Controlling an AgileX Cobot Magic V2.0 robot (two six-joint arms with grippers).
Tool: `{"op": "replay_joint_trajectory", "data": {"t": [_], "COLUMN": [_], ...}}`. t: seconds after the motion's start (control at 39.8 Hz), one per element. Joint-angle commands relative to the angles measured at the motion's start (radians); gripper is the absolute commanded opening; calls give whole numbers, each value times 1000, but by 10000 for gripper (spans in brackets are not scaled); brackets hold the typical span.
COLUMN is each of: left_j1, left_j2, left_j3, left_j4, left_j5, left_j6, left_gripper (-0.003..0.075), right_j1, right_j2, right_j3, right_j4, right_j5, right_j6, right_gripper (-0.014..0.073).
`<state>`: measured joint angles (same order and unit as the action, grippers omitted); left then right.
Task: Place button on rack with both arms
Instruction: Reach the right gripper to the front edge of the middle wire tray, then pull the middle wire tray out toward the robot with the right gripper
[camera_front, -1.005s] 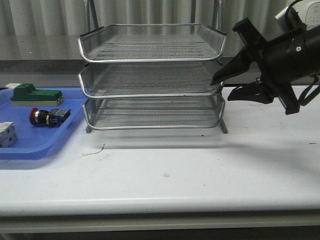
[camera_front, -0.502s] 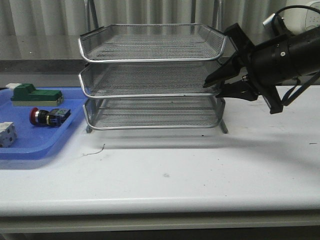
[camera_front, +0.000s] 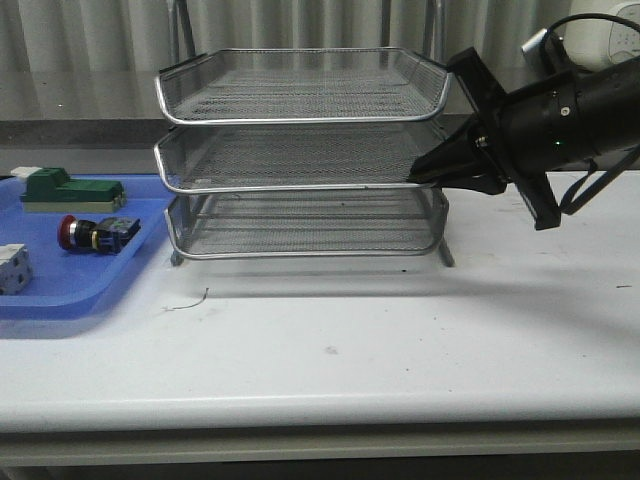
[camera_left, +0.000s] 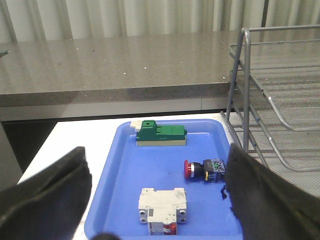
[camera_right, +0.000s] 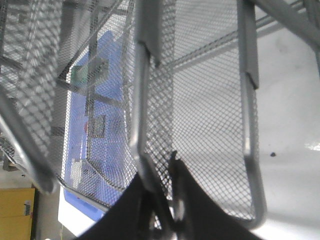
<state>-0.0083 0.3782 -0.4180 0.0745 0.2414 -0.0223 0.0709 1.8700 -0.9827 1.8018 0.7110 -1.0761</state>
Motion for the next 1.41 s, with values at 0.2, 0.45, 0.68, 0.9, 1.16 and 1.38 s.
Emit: {"op": "replay_joint_trajectory", "data": {"t": [0.2,0.45,0.68,0.9,1.16,1.38], "left_j1": [1,1,1,1,1,1], "left_j2": [13,13,13,13,13,13], "left_j3": [-34,-34,-34,-34,-34,-34], "left_j4": [2,2,2,2,2,2], "left_j5": [-82,-82,-82,-82,-82,-82], "left_j6": [-1,-1,-1,-1,-1,-1], "left_gripper": [522,522,522,522,522,522], "right_j1": [1,1,1,-2,-58,-176], "right_j2": [-122,-208,-251,-251,-281,-404], "right_j3": [165,364,463,441,420,400], "right_j4": [70,82,87,87,77,-31], "right_j5": [130,174,180,180,175,207], "right_j6": [-127,-229,-278,-278,-278,-265], "right_gripper": [24,24,24,232,493,245]}}
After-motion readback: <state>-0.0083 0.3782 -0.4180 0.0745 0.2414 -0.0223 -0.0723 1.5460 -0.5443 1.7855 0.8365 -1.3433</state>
